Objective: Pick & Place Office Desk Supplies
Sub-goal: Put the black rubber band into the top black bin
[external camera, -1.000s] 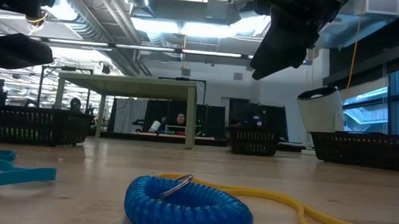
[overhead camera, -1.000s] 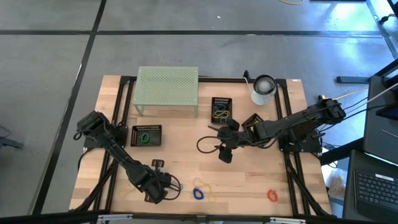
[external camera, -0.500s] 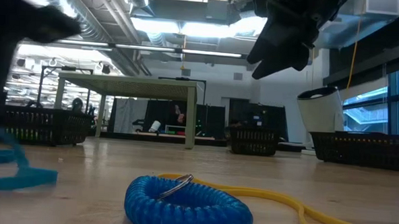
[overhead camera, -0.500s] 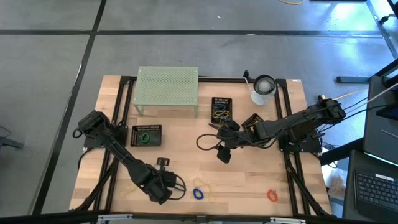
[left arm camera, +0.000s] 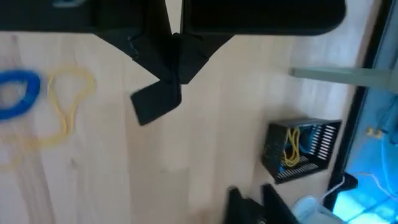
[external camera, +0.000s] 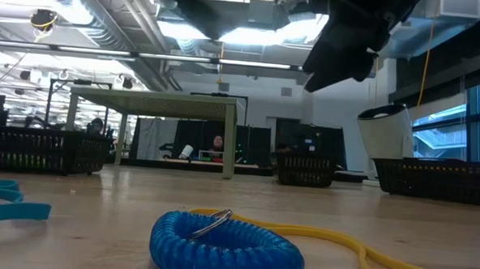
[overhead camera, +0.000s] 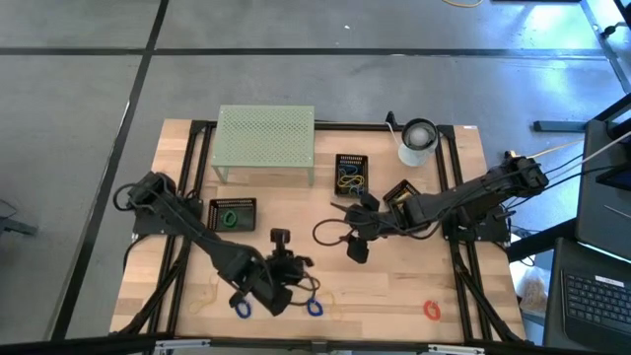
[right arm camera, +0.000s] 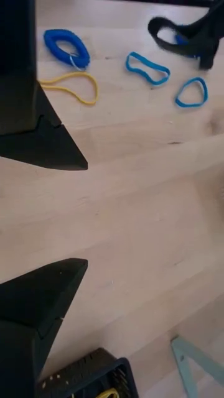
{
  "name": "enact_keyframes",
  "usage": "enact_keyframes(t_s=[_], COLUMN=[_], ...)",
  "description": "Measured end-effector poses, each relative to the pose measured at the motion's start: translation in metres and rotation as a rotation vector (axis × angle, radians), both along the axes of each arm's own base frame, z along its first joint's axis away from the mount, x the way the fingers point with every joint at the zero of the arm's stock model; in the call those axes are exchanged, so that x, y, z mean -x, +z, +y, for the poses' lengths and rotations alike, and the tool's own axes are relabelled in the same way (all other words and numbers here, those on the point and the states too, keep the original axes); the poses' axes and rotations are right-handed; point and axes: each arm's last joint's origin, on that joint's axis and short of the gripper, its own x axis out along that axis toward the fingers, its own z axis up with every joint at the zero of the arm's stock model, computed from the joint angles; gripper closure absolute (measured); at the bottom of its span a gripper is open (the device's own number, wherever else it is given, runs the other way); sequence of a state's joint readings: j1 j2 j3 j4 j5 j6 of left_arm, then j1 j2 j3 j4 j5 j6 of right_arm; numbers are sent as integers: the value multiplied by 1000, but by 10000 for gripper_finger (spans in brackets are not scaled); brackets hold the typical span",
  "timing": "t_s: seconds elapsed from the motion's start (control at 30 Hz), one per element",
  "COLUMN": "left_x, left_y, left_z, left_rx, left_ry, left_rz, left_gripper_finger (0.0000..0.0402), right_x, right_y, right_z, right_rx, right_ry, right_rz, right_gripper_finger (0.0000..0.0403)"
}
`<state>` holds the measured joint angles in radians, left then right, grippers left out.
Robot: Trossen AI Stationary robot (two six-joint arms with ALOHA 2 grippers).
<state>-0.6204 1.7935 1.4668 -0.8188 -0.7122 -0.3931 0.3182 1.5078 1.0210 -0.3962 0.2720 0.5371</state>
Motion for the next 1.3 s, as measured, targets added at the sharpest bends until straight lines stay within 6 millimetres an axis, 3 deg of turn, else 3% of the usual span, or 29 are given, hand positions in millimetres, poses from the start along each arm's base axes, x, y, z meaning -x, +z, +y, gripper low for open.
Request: enact_keyframes(t_s=[0.13, 0.33, 0.57, 0.73, 0.83, 1.03, 1.3], left_x=[5, 20, 36, 43, 41, 35, 26], left_y=[4, -15, -51, -67, -66, -56, -8], left_z=[-4, -15, -12, -10, -9, -5, 11], left_rx=[181, 343, 373, 344, 310, 188, 67], left_ry=[-39, -65, -18, -18, -7, -12, 79], left_rz=[133, 283, 402, 408, 361, 199, -199], left_gripper_finger=[395, 383, 357, 373, 394, 396, 397], right_x=[2, 2, 0, -1, -3, -7, -8], right_y=[0, 0, 2, 3, 5, 10, 22], right_z=[6, 7, 5, 5, 6, 12, 33], right_rx=[2, 25, 60, 39, 31, 4, 67], right_ry=[23, 52, -15, -32, -34, -3, 177], right_rz=[1, 1, -45, -64, -84, -159, -292], right_gripper_finger=[158, 158, 158, 158, 158, 158, 158])
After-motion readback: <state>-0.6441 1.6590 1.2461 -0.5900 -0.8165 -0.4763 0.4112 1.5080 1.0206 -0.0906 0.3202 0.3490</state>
